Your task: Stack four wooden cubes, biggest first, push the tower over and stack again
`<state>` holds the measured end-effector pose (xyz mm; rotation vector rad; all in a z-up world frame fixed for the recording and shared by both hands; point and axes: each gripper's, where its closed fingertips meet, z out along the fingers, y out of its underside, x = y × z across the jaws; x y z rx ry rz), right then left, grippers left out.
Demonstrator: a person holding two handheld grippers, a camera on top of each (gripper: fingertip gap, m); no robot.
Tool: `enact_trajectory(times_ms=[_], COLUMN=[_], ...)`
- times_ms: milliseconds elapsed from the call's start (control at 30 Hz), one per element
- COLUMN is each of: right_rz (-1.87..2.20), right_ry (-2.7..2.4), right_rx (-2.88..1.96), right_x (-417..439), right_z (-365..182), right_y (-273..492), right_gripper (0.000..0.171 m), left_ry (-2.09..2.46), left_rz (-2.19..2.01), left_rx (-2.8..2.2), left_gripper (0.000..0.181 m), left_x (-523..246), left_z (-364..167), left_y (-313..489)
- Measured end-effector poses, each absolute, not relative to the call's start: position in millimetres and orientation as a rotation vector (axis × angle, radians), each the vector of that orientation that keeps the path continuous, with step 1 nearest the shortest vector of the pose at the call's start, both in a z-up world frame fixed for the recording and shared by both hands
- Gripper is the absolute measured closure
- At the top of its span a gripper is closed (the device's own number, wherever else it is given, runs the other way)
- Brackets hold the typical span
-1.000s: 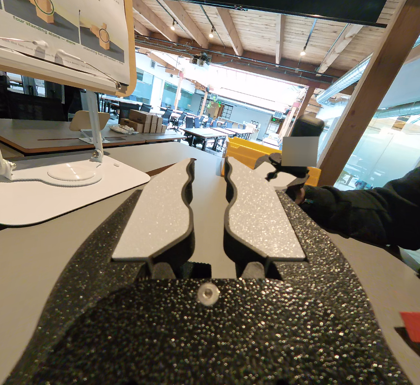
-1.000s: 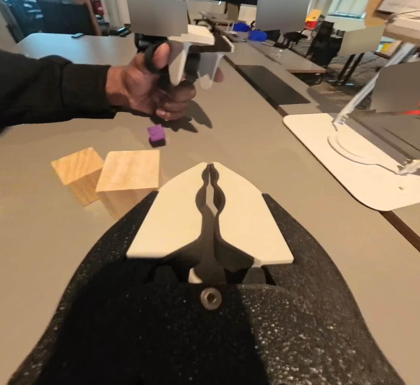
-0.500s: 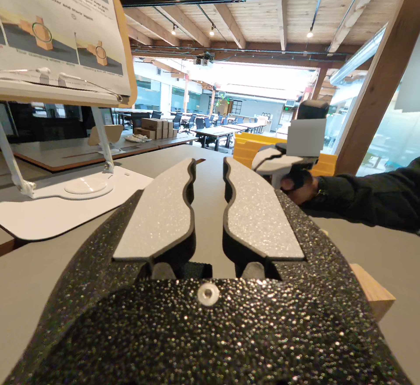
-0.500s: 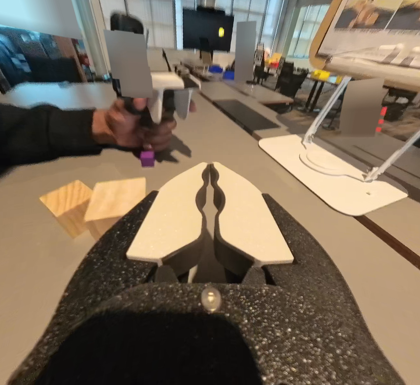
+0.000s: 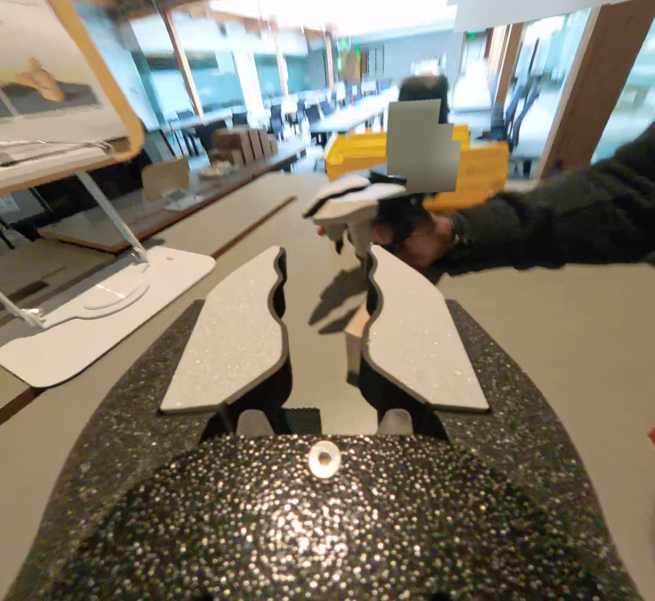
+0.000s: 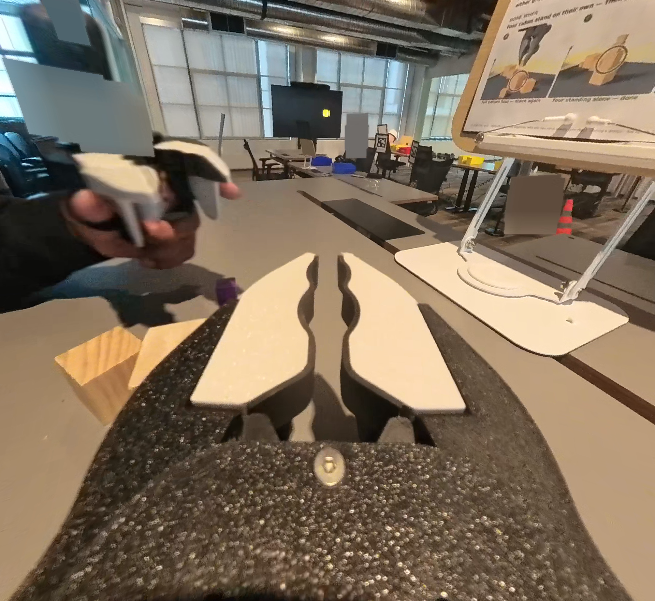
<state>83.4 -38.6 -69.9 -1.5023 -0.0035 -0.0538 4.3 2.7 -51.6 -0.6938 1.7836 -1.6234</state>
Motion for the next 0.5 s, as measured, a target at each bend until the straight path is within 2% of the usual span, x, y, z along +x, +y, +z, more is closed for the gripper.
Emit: enact_trajectory(times_ms=[100, 367, 500], right_rz=[-0.04, -0.018, -0.017], right_ry=[0.012, 0.02, 0.016], right_rx=[-1.51, -1.537, -1.544], right_x=[86.1, 87.3, 86.7], right_z=[-70.9, -74.3, -75.0], right_y=[-37.7, -32.9, -32.0], right_gripper=[0.161, 0.164, 0.165], left_ry=[1.922, 1.806, 1.87], left_rz=[-1.415, -1.488, -1.287], left_rx=[-0.726, -1.238, -1.33], left_gripper=[0.124, 0.119, 0.116], left_x=[-15.3, -56.2, -58.0], left_z=[-73.1, -111.8, -136.7], left_y=[-12.9, -33.2, -32.0])
